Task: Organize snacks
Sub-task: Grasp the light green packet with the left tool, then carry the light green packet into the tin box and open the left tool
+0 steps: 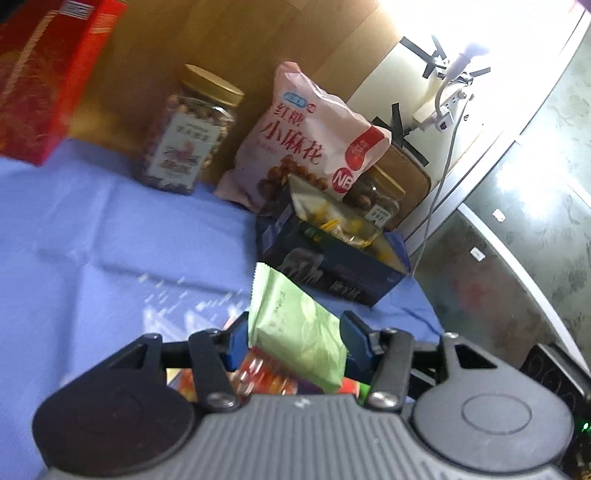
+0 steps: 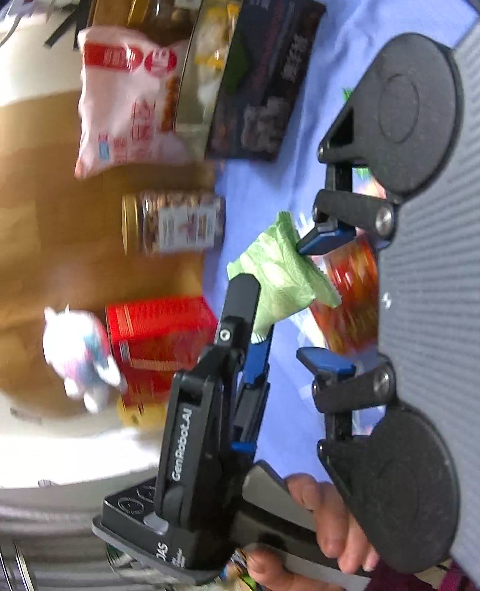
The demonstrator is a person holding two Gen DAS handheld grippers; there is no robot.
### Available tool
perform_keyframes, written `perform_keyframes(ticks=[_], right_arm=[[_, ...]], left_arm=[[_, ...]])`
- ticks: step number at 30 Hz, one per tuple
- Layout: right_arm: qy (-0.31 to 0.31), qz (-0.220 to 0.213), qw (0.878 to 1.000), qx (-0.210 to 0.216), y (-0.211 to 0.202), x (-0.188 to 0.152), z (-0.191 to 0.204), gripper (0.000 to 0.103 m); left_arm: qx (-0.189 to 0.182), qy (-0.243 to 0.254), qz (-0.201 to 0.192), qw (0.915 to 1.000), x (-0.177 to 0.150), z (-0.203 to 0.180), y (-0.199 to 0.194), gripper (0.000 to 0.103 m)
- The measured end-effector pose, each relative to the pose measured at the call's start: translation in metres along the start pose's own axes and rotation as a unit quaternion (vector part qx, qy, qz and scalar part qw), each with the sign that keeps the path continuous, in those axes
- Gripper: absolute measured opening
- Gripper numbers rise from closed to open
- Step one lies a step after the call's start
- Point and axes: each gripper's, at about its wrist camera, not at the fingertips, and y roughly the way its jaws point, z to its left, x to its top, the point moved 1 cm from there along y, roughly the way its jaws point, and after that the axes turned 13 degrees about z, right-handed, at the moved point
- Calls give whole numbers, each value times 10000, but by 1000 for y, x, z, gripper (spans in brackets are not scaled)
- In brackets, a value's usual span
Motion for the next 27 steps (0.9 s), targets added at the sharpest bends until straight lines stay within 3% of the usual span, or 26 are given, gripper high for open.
perform_keyframes(ticks=[5,8,11,14,17,19,21,24,25,27], right_arm=[[-136,336,9989,304,7,-16,24,59],[-280,479,9982,222,13,-23,31,59],[-346,607,9976,6,17,-29,34,59],[-423,585,9973,-103,17,-30,33,59],[-481,625,9968,-128,18,-31,34,59],[-528,691,9961,-116,21,-33,35,60],[-610,691,9957,-122,24,-33,39,61],[-653,651,9956,-191,27,-32,43,50],[-647,614,9956,-283,26,-32,43,42],[-567,537,9966,-243,22,-30,40,41]], left_arm=[[71,-326,77,9994,-37,18,-19,51],[108,-507,179,9985,-51,30,-20,54],[191,-634,152,9977,-56,39,-22,57],[126,-762,3,9970,-54,45,-28,66],[165,-815,-51,9965,-50,49,-28,67],[86,-817,48,9966,-50,50,-22,63],[-7,-757,223,9969,-53,48,-12,51],[67,-557,263,9981,-58,39,-8,45],[108,-520,249,9983,-59,36,-10,45],[83,-462,203,9987,-60,31,-16,45]])
